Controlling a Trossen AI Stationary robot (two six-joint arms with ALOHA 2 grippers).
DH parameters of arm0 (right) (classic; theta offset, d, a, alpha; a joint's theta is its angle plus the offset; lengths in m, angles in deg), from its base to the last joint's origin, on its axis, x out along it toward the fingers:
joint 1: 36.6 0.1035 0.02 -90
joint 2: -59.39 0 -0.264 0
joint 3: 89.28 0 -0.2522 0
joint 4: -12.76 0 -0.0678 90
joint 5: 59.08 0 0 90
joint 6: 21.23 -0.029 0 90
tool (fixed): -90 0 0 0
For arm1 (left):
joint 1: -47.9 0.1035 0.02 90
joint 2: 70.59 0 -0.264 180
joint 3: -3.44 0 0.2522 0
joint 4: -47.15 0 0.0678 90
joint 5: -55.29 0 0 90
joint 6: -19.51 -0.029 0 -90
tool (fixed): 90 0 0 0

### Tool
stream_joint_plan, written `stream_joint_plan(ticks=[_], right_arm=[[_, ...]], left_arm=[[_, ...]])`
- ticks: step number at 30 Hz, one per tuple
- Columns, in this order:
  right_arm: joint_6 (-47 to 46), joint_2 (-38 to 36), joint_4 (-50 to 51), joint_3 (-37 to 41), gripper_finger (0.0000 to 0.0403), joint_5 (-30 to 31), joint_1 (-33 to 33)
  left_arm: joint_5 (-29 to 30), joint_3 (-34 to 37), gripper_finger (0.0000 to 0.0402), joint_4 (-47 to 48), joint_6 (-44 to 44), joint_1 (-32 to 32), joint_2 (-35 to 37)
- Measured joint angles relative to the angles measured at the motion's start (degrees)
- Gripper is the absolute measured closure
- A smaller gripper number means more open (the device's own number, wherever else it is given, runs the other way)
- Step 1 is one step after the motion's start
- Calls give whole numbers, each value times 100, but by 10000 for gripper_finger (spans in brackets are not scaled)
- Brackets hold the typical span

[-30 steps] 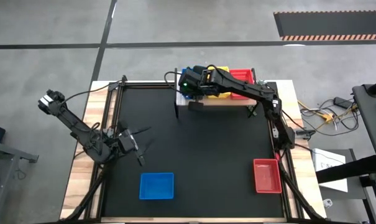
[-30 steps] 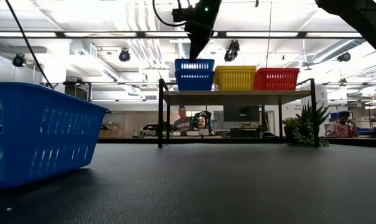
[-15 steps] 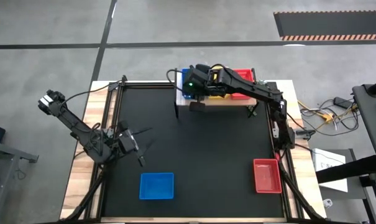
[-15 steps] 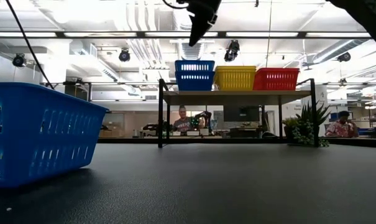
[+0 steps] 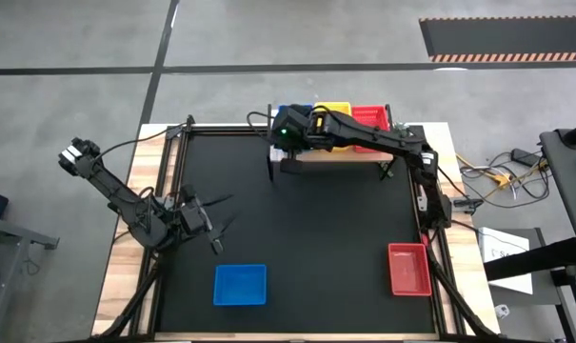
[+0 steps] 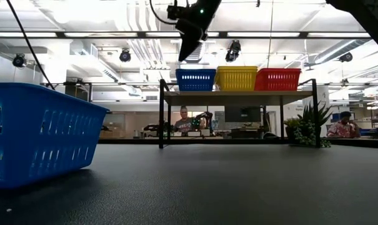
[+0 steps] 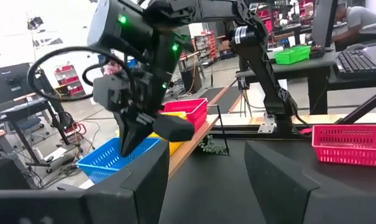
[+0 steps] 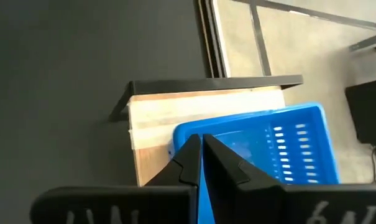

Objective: Stack baskets on shelf by color
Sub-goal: Stack the right blue bin on top of the blue bin on the shelf, then stack the blue bin on top of the blue bin on the shelf

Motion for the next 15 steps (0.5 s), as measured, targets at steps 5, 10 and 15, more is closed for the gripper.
stream_joint_plan(ticks=[5, 10, 15], right_arm=[[-128, -306, 50, -211, 394, 2, 155], [-558, -799, 282, -169, 394, -840, 573], [-911, -978, 887, -3, 394, -1191, 1299]], left_arm=[[-21, 0, 207, -11, 2, 0, 7], [-21, -5, 207, -8, -36, 0, 5], [-173, -7, 207, -9, -37, 0, 7]])
